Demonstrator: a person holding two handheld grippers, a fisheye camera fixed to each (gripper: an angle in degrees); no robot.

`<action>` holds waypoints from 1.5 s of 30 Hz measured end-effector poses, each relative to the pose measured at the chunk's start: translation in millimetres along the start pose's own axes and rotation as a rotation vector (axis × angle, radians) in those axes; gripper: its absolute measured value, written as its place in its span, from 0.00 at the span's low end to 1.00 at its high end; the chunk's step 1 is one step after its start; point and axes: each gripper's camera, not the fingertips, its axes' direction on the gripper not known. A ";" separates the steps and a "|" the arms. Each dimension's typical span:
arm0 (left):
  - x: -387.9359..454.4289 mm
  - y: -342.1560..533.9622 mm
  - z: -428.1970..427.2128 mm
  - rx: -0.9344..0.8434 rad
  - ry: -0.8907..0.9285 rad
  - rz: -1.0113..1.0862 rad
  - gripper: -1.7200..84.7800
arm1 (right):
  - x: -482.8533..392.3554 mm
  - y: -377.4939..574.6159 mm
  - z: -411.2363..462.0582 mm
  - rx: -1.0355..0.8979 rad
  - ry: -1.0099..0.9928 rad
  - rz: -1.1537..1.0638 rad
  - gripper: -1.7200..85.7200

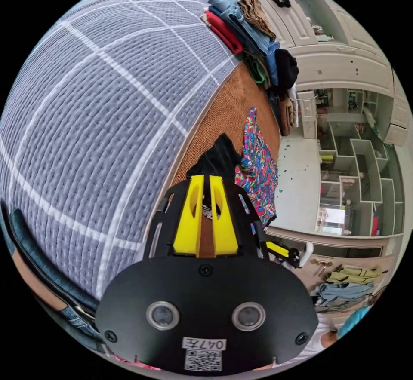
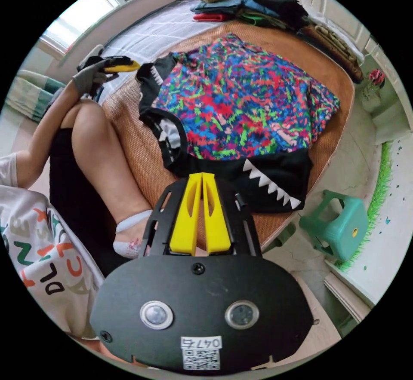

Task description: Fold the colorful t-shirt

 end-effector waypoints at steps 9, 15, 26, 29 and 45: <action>-8.6 1.2 37.5 -0.109 -0.106 0.142 0.01 | -114.8 -137.7 -20.2 0.167 -0.173 -0.297 0.03; -27.2 22.4 -8.1 0.086 -0.118 0.174 0.01 | -180.0 -202.2 13.5 0.038 0.023 -0.302 0.07; -84.1 38.0 14.2 -0.015 -0.050 0.073 0.15 | -207.0 -263.2 10.9 0.128 0.159 -0.260 0.04; -78.8 37.1 38.2 -0.079 -0.106 0.108 0.13 | -203.0 -289.6 24.7 0.071 0.176 -0.273 0.02; -141.2 95.8 3.7 0.239 -0.056 -0.165 0.01 | -153.3 -390.9 44.4 -0.078 -0.354 -0.316 0.03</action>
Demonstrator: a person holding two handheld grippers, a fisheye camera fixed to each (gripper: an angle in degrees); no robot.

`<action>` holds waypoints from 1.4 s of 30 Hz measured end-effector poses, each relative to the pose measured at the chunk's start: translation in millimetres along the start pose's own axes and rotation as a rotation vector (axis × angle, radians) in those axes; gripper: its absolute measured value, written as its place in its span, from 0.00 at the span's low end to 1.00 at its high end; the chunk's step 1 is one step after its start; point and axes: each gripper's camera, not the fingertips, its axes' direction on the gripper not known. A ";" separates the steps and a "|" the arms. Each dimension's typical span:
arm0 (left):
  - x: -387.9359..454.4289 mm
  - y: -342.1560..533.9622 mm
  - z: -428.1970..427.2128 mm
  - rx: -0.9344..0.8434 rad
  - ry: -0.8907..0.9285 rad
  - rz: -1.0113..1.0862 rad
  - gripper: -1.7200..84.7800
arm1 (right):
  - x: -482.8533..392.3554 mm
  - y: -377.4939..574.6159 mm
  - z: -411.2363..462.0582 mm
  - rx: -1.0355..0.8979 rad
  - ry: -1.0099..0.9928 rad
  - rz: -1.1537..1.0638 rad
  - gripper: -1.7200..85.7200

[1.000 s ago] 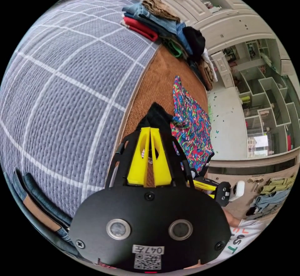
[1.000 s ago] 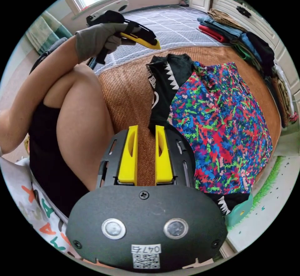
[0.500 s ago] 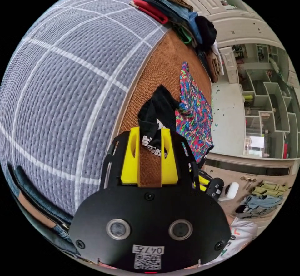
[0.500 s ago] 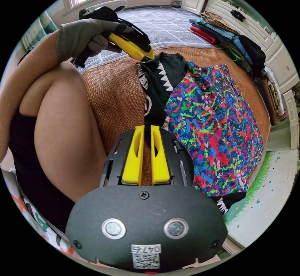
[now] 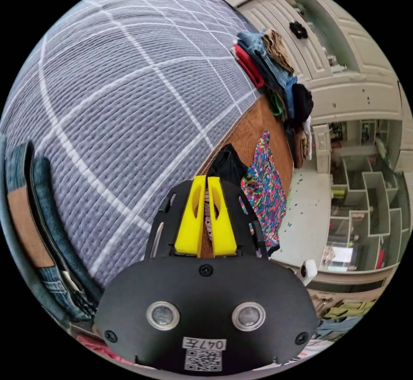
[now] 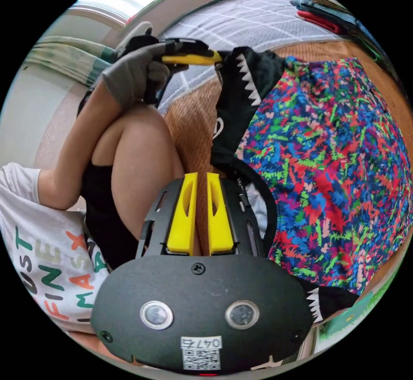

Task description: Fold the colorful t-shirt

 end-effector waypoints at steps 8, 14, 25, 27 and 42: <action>27.9 7.3 -35.8 0.342 0.032 0.208 0.01 | 130.0 -87.0 -131.1 0.294 0.404 0.168 0.04; 95.1 -42.7 91.1 -0.138 -0.022 0.455 0.01 | 233.2 -142.5 -143.1 0.191 0.584 0.265 0.05; 93.9 -83.1 180.0 -0.290 -0.026 0.381 0.01 | 253.8 -228.3 -77.7 0.050 0.741 0.090 0.01; 91.1 -85.4 187.7 -0.295 -0.026 0.357 0.01 | 248.5 -226.4 -79.6 0.095 0.765 0.080 0.01; 88.2 -93.6 225.7 -0.293 -0.005 0.315 0.01 | 265.1 -212.8 -54.4 0.189 0.763 0.140 0.01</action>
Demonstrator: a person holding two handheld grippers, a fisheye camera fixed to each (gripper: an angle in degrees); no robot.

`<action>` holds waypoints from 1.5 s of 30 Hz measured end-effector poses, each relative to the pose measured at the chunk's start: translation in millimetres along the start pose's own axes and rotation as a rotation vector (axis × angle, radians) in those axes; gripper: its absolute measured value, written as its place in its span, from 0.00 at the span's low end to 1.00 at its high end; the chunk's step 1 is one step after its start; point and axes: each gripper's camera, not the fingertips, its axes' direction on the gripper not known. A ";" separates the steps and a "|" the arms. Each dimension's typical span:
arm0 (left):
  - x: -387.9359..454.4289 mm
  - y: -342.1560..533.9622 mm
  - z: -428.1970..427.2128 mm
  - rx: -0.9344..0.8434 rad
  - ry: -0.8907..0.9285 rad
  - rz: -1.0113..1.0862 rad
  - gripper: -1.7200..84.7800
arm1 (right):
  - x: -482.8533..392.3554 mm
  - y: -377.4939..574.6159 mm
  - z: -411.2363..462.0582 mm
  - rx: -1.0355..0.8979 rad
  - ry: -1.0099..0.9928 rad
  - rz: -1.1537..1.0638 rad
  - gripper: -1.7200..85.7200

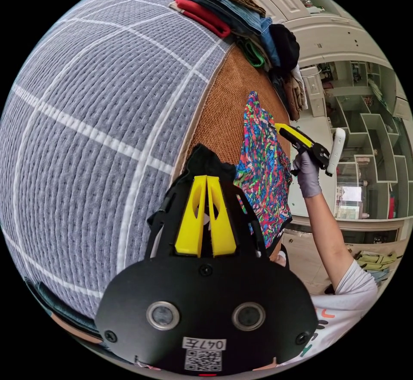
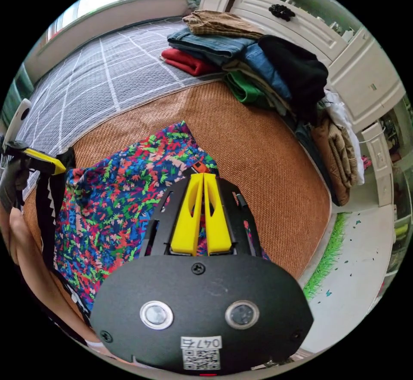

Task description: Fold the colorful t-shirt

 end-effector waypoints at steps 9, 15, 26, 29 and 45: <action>-6.8 -4.5 8.7 0.011 0.014 -0.015 0.01 | 14.2 41.6 54.1 -0.087 0.006 0.098 0.06; -9.1 -4.7 7.2 0.030 0.003 -0.031 0.01 | 121.8 160.4 12.1 -0.012 0.021 0.318 0.04; -3.2 -8.6 8.4 0.021 -0.035 -0.013 0.01 | 155.8 355.7 65.5 -0.163 -0.132 0.340 0.08; -1.6 -9.2 6.7 0.018 -0.048 -0.004 0.01 | 144.2 367.9 82.3 -0.170 -0.101 0.309 0.07; -5.0 -12.3 -14.0 0.011 -0.046 -0.003 0.01 | 143.8 464.0 97.4 -0.105 0.048 0.362 0.01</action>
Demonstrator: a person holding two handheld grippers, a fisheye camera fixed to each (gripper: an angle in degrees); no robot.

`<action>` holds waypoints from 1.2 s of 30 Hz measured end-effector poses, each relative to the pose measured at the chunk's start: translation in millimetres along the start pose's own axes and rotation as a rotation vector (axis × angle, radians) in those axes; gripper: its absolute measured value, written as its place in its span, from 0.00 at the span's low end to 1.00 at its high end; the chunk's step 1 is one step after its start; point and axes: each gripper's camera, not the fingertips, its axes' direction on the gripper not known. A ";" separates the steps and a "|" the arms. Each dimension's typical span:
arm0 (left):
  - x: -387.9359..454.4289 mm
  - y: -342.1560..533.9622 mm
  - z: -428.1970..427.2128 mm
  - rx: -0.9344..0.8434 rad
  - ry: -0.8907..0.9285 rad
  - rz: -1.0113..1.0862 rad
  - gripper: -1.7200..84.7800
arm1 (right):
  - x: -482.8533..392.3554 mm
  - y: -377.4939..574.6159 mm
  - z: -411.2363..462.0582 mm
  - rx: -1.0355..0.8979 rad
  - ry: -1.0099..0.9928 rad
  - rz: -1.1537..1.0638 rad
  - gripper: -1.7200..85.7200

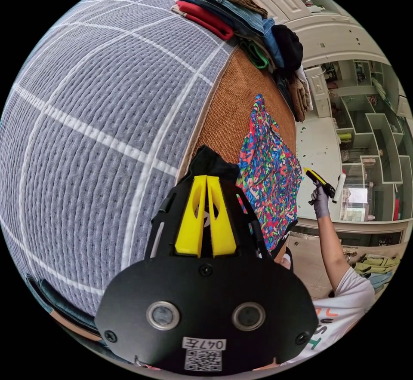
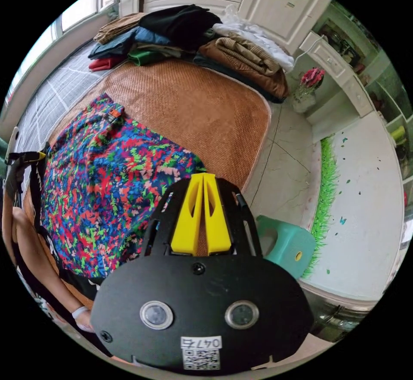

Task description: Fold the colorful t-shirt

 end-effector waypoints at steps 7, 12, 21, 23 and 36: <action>0.0 -1.7 -15.4 -0.002 0.000 -0.001 0.01 | 46.1 53.4 36.7 -0.026 -0.188 0.153 0.05; 3.5 -2.7 -27.6 -0.002 -0.009 0.005 0.01 | 46.7 77.3 68.9 -0.049 -0.336 0.198 0.06; 5.9 -6.5 -53.0 -0.006 0.014 -0.012 0.01 | -16.9 115.0 21.6 0.227 0.178 -0.072 0.02; 13.3 -9.8 -57.2 -0.020 0.015 0.006 0.01 | -6.3 111.0 85.9 -0.090 0.153 -0.085 0.03; 60.1 -10.4 -124.3 0.060 -0.094 0.059 0.01 | 20.1 352.8 88.6 -0.150 -0.486 -0.026 0.15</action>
